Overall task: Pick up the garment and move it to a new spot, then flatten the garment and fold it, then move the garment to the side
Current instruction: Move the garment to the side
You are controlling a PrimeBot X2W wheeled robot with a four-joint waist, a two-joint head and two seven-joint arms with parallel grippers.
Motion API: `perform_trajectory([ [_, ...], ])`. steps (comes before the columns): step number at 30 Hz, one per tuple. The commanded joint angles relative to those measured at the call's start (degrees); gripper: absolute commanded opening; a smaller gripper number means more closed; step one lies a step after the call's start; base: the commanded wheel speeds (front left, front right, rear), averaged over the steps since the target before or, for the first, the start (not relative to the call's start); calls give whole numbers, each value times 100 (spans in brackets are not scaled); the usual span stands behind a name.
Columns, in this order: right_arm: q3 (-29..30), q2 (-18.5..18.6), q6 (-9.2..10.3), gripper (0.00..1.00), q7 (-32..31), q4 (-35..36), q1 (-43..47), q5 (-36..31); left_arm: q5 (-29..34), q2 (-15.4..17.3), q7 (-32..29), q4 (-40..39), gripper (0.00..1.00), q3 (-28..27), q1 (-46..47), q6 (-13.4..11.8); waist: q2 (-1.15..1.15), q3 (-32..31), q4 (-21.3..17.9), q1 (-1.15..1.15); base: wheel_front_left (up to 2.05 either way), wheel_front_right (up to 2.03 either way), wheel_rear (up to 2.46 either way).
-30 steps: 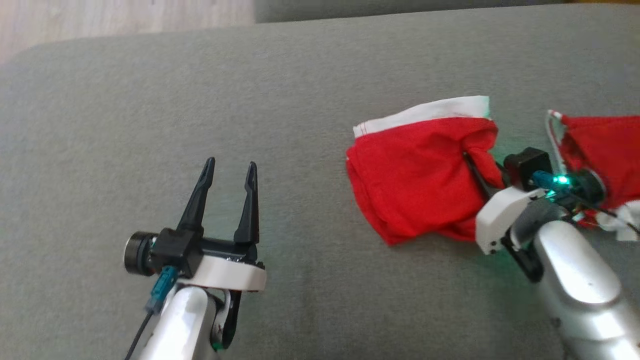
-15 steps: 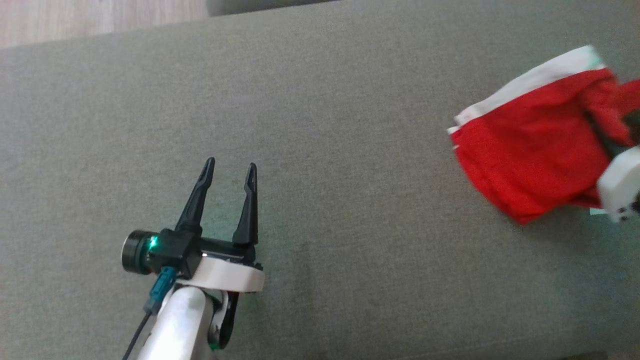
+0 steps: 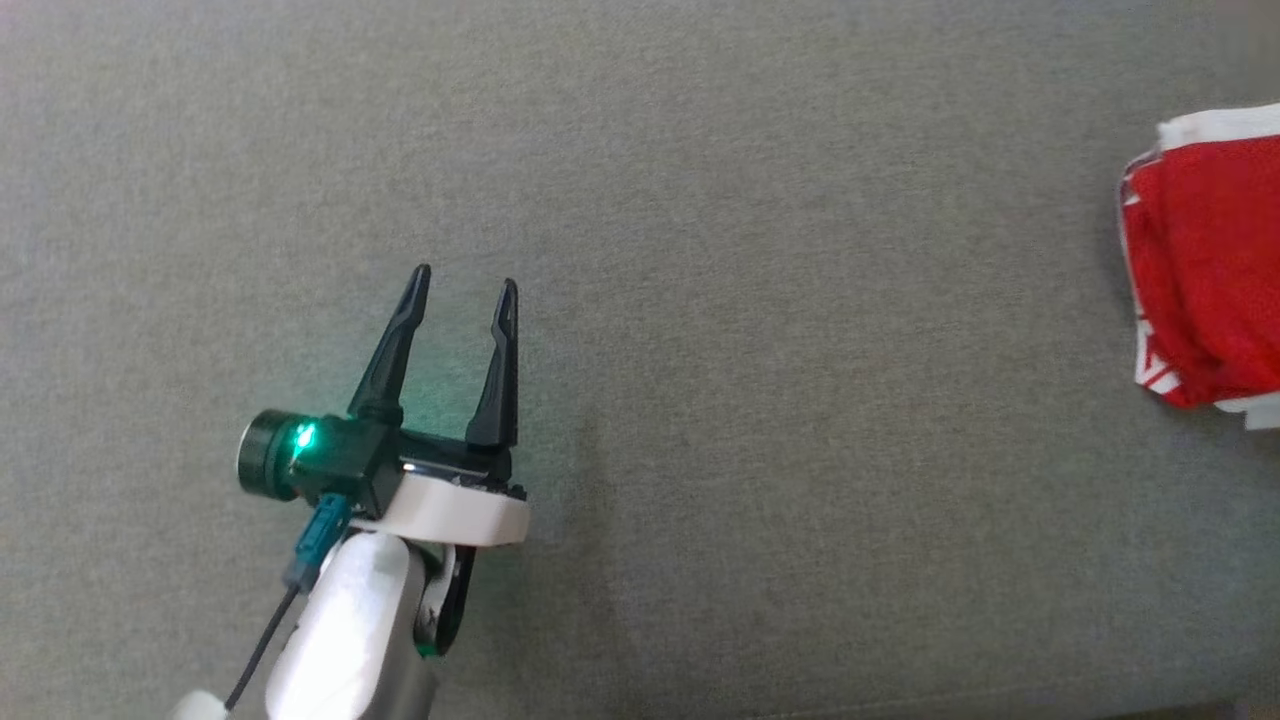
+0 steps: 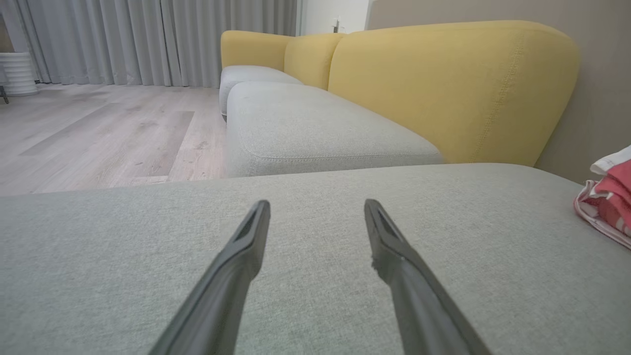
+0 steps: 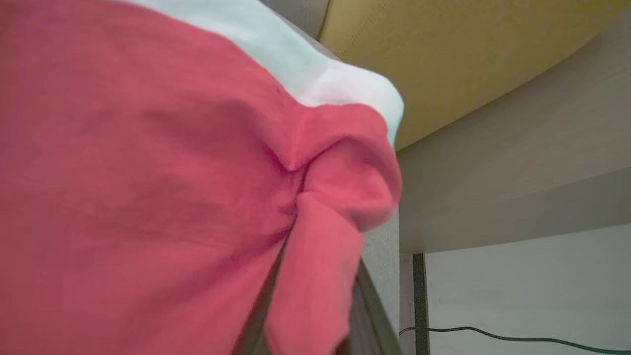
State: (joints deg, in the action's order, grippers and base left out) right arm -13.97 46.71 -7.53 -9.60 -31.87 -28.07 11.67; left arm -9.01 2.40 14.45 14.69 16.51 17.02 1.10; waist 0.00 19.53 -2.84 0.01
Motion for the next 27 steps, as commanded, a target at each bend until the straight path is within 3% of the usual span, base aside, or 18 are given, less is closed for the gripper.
perform_trajectory([
  [1, 68, 249, 4, 0, 70, 55, -53, -40, 43, 48, 55, -164, 100, -190, 157, 13, 0, 73, 49, -1, 0, 0, 0],
  [10, 430, -29, 4, 0, 228, -313, -101, -283, 95, 48, 55, -142, 100, -263, 251, 50, 0, 242, 77, -1, 0, 0, 0],
  [11, 464, -65, 4, 9, 223, -318, -107, -320, 93, 48, 55, -135, 100, -266, 264, 49, 0, 241, 73, -1, 0, 0, 0],
  [12, 516, -103, 4, 95, 213, -323, -115, -358, 89, 48, 55, -128, 100, -268, 273, 46, 0, 234, 66, -1, 0, 0, 0],
  [13, 577, -150, 4, 100, 188, -327, -121, -393, 86, 48, 55, -120, 100, -268, 278, 44, 0, 218, 56, -1, 0, 0, 0],
  [20, 1203, -538, 4, 100, 166, -86, -147, -441, 51, 48, 55, -81, 100, -307, 238, 33, 0, -47, -38, -1, 0, 0, 0],
  [27, 1549, -948, 4, 100, 173, 745, -100, -638, 5, 48, 55, -115, 100, -388, 107, 8, 0, -473, -123, -1, 0, 0, 0],
])
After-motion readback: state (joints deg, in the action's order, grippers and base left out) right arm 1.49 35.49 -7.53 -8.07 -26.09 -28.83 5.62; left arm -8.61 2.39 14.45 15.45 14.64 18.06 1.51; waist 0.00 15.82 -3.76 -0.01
